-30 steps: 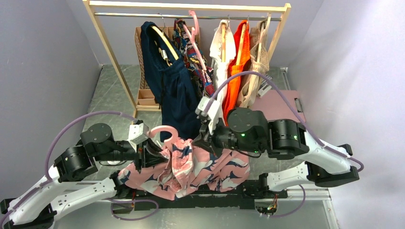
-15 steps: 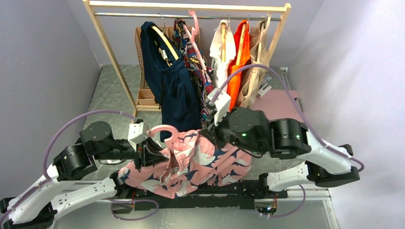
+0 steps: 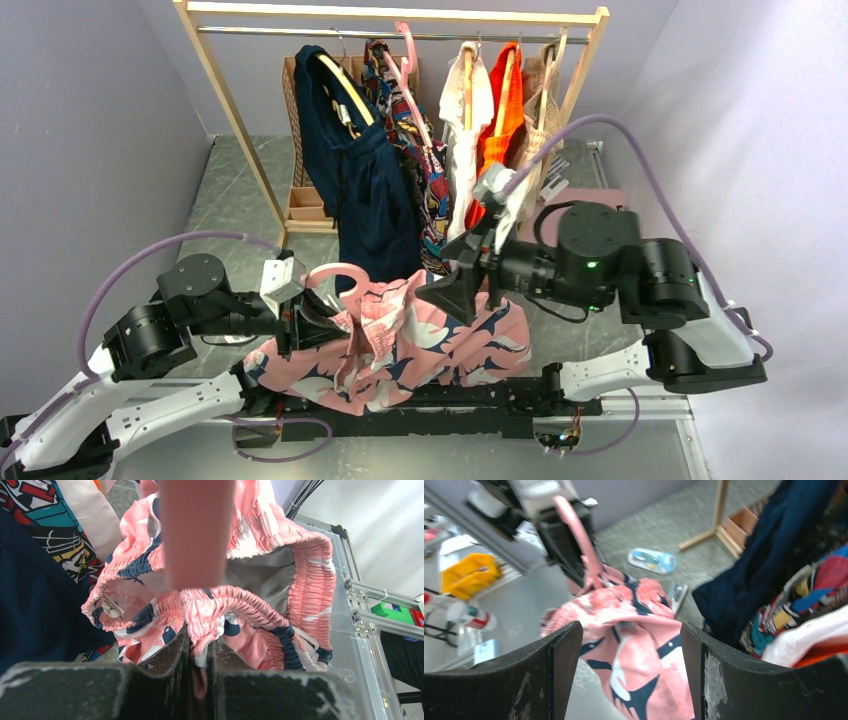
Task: Place the shorts on the hanger
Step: Hang the shorts on the hanger.
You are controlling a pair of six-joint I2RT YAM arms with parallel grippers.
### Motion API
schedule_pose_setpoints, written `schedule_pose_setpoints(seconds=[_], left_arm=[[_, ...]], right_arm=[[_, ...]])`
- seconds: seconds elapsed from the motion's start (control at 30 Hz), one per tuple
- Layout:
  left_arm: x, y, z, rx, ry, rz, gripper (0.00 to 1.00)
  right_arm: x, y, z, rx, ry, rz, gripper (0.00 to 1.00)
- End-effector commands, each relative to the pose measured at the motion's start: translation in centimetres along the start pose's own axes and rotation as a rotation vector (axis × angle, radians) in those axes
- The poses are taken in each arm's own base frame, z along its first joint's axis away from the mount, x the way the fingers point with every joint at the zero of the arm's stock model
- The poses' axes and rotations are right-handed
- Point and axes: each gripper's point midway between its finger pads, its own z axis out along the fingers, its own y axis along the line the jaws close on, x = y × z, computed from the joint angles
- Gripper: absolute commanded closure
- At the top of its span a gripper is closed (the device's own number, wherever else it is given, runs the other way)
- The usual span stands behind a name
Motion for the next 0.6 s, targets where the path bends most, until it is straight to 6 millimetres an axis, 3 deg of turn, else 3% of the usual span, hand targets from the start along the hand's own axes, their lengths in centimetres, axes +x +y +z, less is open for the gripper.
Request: schedule_pose_setpoints(seconds=[0.0, 0.43, 0.57], left_arm=[[-2.0, -0.7, -0.3, 0.025, -0.054, 0.038, 0.93], [-2.8, -0.9, 0.3, 0.046, -0.019, 0.055, 0.93], [-2.9, -1.0, 0.3, 0.050, -0.016, 0.057, 0.93]], right_arm=[[-3.0, 3.6, -0.4, -0.202, -0.116, -0.060, 0.24], [-1.9, 5.4, 5.8, -0.227, -0.098, -0.166, 0.22], [-1.7, 5.4, 7.1, -0.215, -0.082, -0.182, 0.27]])
